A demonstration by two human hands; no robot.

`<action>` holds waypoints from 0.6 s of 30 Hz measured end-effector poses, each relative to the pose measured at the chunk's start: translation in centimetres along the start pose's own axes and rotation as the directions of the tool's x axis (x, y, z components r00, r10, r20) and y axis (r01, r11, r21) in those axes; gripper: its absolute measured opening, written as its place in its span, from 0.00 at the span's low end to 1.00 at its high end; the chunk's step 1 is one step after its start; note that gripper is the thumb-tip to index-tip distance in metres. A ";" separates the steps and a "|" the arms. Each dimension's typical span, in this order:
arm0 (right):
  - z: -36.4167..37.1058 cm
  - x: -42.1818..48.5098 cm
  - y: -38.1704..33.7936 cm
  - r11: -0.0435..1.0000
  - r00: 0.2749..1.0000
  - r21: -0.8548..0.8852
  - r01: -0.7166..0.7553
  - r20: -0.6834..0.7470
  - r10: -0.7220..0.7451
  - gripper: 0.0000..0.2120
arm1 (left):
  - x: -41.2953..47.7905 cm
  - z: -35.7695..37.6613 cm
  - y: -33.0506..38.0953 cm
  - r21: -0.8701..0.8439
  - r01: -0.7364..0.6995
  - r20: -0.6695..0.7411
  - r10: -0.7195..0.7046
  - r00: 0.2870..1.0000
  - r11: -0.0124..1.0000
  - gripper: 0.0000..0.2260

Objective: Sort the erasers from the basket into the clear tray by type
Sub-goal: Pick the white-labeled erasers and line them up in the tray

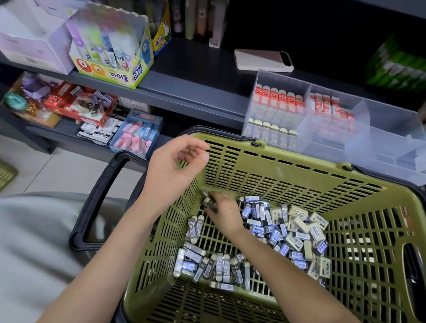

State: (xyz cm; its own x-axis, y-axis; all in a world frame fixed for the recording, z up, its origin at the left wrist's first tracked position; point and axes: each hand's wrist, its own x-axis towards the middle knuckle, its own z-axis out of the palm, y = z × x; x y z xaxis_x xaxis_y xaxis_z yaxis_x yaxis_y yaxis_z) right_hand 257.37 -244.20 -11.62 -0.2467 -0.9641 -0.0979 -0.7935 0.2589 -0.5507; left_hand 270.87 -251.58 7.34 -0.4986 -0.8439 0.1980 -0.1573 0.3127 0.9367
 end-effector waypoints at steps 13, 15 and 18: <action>-13.3 -5.6 -8.6 0.552 0.985 0.833 -0.041 -0.059 0.162 0.12 | -2.6 3.5 0.8 -0.321 0.716 0.472 -0.551 0.688 0.620 0.31; -13.2 -5.9 -9.8 0.565 0.993 0.823 -0.056 -0.014 0.119 0.17 | -2.5 4.0 0.9 -0.490 0.771 0.516 -0.578 0.632 0.406 0.24; -13.6 -6.2 -10.1 0.362 0.984 0.918 -0.164 0.179 -0.008 0.29 | -2.4 3.5 0.8 -0.523 0.767 0.493 -0.602 0.628 0.372 0.16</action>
State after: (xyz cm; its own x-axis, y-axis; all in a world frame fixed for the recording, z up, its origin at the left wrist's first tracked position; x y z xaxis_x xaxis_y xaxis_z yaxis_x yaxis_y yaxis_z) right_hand 259.38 -240.08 5.82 -0.1362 -0.9611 -0.2405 0.2638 0.1988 -0.9439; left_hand 268.94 -247.81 6.57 -0.6384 -0.5039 -0.5818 0.0048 -0.7585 0.6516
